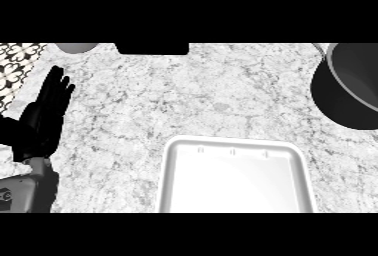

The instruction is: Pick the bell pepper from the tray and place it in the pot

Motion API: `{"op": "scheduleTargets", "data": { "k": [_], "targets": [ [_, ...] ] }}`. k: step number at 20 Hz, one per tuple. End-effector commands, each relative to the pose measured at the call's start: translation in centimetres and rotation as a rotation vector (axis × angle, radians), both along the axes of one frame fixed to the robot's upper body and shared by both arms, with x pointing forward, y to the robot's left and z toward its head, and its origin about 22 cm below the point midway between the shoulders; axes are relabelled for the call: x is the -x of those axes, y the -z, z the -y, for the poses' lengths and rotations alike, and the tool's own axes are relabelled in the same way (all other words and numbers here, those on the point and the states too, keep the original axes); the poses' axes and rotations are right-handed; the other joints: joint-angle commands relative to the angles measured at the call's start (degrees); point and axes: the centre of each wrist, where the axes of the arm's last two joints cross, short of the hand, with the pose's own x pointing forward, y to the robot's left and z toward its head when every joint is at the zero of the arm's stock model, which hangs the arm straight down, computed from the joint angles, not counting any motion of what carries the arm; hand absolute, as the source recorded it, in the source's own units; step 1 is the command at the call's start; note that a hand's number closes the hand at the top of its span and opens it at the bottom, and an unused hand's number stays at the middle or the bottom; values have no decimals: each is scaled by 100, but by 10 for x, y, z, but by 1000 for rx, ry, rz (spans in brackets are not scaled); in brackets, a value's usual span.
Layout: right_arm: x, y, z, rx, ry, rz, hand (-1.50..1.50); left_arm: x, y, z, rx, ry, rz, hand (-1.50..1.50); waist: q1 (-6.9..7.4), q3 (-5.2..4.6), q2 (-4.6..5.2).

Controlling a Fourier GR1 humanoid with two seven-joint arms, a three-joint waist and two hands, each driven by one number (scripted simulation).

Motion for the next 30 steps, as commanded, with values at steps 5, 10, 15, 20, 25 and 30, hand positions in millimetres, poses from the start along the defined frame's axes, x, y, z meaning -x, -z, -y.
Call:
{"op": "scheduleTargets", "data": {
  "k": [5,10,15,20,25,30],
  "targets": [
    [-38,4,11,206,144,135,150,0,-6,12,-4,34,14,0,169,17,51],
    [-66,47,4,355,251,156,150,-2,6,11,-6,29,24,0,241,14,85],
    [-93,85,-3,349,242,133,150,-20,-13,24,18,42,28,0,201,20,100],
    [-99,85,12,270,252,-52,150,-4,-2,12,7,53,20,0,328,22,110],
    [-106,107,-3,165,138,-190,-150,-9,-3,15,10,60,24,0,359,31,137],
    [-107,104,0,-54,9,-186,-150,-5,1,14,0,57,14,0,286,32,105]
  ]
}}
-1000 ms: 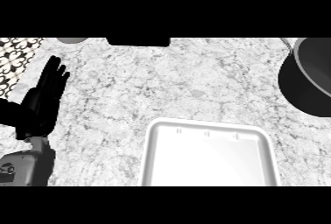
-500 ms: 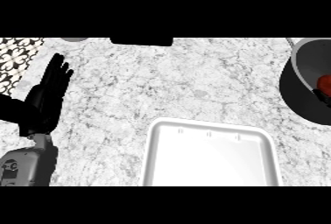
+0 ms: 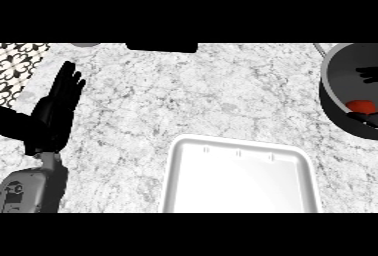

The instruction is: Pick the bell pepper from the tray and place it in the pot

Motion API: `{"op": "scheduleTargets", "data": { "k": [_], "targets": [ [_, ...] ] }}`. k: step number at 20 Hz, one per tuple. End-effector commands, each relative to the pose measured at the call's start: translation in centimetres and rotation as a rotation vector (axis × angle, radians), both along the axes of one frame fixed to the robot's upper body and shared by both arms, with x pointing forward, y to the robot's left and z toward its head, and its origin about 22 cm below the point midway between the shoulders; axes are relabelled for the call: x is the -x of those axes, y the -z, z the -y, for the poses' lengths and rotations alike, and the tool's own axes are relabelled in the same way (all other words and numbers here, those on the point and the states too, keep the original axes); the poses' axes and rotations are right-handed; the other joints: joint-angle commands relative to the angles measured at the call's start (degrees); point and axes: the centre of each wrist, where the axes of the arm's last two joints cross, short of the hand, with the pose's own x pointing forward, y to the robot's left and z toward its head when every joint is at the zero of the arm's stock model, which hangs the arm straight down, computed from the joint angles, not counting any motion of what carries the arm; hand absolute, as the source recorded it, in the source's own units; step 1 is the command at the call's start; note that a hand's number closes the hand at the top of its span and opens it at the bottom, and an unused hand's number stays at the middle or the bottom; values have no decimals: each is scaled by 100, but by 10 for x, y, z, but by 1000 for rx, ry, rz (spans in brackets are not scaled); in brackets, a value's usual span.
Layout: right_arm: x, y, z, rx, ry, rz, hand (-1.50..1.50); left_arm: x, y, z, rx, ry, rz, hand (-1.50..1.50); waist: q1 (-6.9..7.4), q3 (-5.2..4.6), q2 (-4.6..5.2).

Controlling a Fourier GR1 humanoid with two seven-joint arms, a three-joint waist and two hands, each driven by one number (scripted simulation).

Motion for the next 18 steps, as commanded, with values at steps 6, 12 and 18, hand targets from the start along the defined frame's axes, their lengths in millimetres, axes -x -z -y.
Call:
{"op": "scheduleTargets", "data": {
  "k": [6,12,18],
  "targets": [
    [-3,-3,5,-449,-58,60,-150,-9,-15,-11,6,-13,9,0,-23,80,61],
    [24,-35,51,-554,-28,87,-150,-7,-4,2,-5,-37,8,0,-53,91,97],
    [48,-61,82,-578,1,65,-150,-1,-8,1,8,0,11,0,17,107,107]
  ]
}}
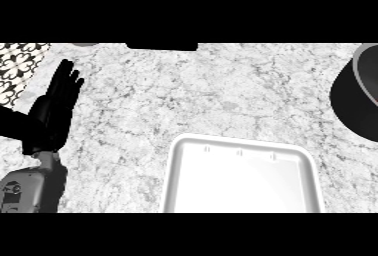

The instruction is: Pick the bell pepper from the tray and place it in the pot

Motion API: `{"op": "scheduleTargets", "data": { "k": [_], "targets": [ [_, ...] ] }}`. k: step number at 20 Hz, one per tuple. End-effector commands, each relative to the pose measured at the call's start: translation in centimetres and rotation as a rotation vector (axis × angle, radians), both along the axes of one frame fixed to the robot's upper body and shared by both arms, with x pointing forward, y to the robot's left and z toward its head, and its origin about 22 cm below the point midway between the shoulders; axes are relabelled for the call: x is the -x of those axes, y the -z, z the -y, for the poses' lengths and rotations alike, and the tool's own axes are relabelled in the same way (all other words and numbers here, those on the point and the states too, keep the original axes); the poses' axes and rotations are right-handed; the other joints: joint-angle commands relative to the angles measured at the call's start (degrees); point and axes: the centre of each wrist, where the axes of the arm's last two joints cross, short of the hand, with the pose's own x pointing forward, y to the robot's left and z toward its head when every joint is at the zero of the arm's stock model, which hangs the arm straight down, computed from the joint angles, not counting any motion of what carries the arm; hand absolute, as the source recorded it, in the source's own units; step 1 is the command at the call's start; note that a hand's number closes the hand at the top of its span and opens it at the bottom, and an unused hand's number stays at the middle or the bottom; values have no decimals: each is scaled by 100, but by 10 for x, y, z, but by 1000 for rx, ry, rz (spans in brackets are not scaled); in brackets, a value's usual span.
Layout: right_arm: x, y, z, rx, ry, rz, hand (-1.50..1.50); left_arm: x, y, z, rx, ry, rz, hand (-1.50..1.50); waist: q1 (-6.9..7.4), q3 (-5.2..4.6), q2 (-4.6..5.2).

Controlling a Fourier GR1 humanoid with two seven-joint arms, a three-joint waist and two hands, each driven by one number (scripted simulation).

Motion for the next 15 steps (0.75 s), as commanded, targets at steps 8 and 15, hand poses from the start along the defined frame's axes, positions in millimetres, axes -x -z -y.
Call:
{"op": "scheduleTargets", "data": {
  "k": [8,15],
  "targets": [
    [31,-13,30,-64,-103,26,-150,-3,-7,1,19,-2,13,0,-22,34,26],
    [42,-25,41,-47,-96,34,-150,-2,-1,1,10,-4,-3,0,-52,36,33]
  ]
}}
